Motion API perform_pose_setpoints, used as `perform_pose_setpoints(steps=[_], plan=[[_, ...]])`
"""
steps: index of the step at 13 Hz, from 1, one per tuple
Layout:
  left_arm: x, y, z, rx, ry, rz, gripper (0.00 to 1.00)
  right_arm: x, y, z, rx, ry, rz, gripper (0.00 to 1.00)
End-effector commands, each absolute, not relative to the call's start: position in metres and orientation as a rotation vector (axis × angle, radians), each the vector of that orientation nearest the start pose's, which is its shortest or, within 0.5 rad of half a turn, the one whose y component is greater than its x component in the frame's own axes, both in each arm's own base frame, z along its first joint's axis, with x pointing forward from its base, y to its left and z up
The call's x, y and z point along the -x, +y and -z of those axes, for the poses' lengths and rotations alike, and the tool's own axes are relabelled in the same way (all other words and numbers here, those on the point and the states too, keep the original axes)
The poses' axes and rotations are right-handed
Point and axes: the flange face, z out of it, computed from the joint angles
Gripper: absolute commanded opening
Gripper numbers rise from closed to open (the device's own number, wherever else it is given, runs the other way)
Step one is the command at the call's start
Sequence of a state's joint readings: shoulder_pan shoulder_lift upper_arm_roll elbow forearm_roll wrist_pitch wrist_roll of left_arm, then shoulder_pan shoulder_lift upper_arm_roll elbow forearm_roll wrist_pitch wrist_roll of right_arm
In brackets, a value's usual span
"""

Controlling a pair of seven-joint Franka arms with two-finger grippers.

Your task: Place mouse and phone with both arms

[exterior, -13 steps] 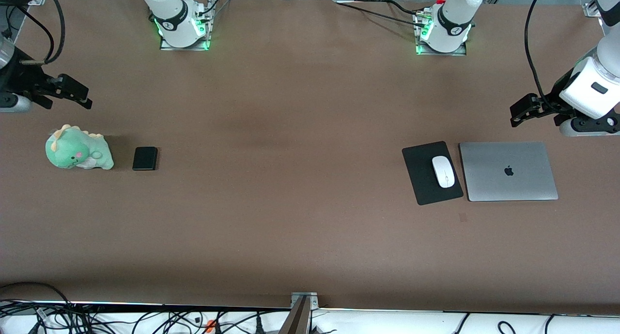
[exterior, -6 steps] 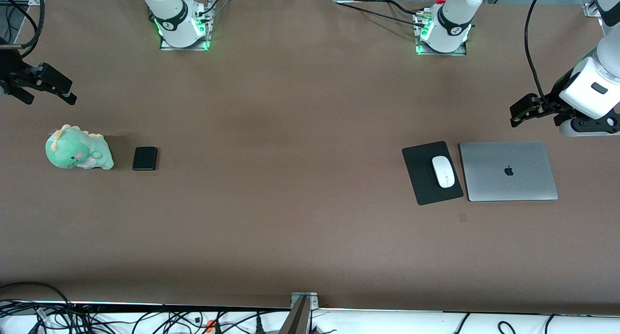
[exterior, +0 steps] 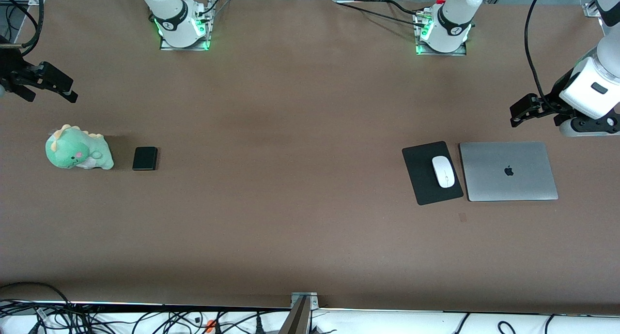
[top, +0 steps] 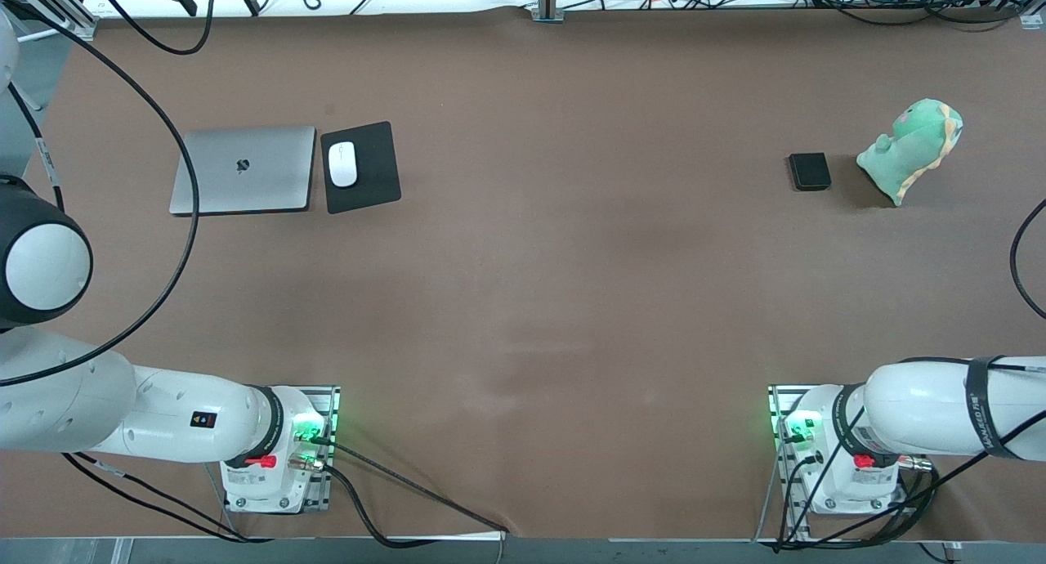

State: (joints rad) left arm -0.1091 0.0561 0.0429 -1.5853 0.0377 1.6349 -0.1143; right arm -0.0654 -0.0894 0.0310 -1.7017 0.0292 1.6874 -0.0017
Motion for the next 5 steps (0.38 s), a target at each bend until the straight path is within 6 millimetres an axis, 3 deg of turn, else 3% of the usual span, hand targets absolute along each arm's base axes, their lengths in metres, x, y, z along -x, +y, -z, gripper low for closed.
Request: perform_pose_setpoints(steps=[1,5], plan=[[-0.5771,-0.0380,-0.5987,3.102,-0.064,-0.006,1.00,-0.5367,-0.0134,-0.6256,3.101,0.075,0.093,1.00],[-0.5768,-0.0407,-0.5986,3.104,-0.059,-0.009,1.00,-0.5365,-0.0135,-0.6225,3.103,0.077,0.065,1.00]])
